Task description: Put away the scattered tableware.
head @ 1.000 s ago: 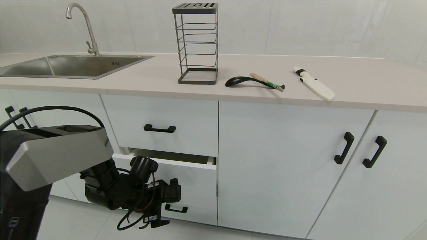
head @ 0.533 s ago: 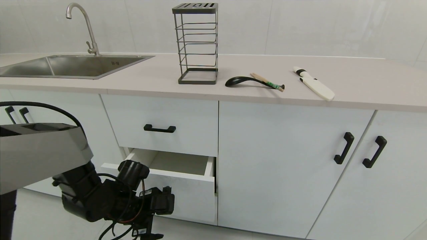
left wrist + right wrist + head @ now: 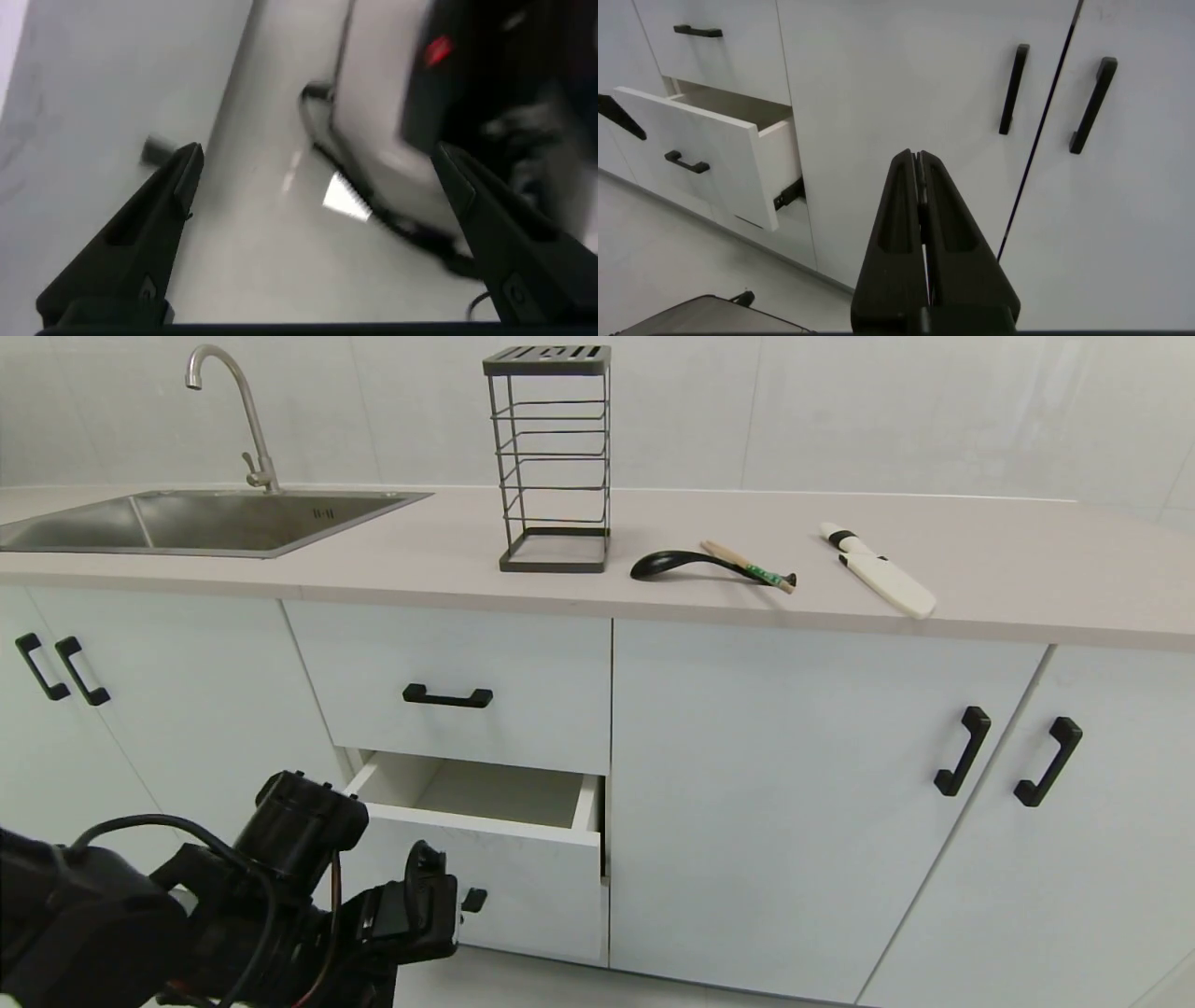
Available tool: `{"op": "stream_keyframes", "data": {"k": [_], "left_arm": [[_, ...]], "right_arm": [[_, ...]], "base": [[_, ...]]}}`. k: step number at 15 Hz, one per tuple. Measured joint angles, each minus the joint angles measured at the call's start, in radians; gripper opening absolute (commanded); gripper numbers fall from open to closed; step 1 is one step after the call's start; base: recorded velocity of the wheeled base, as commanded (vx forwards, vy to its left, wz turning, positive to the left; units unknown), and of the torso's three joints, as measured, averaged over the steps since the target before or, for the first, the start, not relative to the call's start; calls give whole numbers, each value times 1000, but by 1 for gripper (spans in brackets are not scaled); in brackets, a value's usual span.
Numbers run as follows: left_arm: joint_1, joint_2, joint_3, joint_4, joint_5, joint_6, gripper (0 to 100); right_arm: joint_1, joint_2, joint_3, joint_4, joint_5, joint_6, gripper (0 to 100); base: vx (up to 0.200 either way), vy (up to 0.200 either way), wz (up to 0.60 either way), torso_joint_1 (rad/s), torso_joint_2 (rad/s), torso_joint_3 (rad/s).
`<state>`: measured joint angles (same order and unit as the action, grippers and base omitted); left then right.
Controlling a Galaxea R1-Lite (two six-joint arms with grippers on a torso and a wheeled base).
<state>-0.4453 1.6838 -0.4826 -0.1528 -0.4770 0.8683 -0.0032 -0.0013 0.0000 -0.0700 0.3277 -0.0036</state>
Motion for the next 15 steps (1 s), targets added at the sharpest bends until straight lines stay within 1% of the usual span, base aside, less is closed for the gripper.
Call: {"op": "stream_keyframes", "data": {"k": [1, 3, 4, 7, 8, 9, 11, 14, 15], "left_arm": [[-22, -37, -17, -13, -22, -20, 100], [-27, -68, -64, -57, -30, -46, 100], [-15, -72, -86, -71, -32, -56, 100], [71, -27, -106, -102, -32, -54, 100], [91, 2, -112, -119, -33, -54, 100], [106, 35, -120, -131, -33, -52, 100], [131, 116, -157, -145, -33, -38, 100], [151, 235, -253, -151, -46, 10, 100], [154, 273, -290, -151, -49, 21, 100]], "right_arm": [[0, 0, 0, 0, 0, 5, 0], [0, 0, 0, 0, 0, 7, 0], [0, 0, 0, 0, 0, 9, 0], [0, 0, 0, 0, 0, 13, 0], [0, 0, 0, 0, 0, 13, 0], [0, 0, 0, 0, 0, 14, 0], [0, 0, 0, 0, 0, 14, 0], [0, 0, 0, 0, 0, 14, 0], [0, 0, 0, 0, 0, 14, 0]], "base": [[0, 0, 0, 0, 0, 0], [0, 0, 0, 0, 0, 0], [0, 0, 0, 0, 0, 0], [0, 0, 0, 0, 0, 0], [0, 0, 0, 0, 0, 0], [0, 0, 0, 0, 0, 0], [0, 0, 0, 0, 0, 0], [0, 0, 0, 0, 0, 0], [0, 0, 0, 0, 0, 0]]}}
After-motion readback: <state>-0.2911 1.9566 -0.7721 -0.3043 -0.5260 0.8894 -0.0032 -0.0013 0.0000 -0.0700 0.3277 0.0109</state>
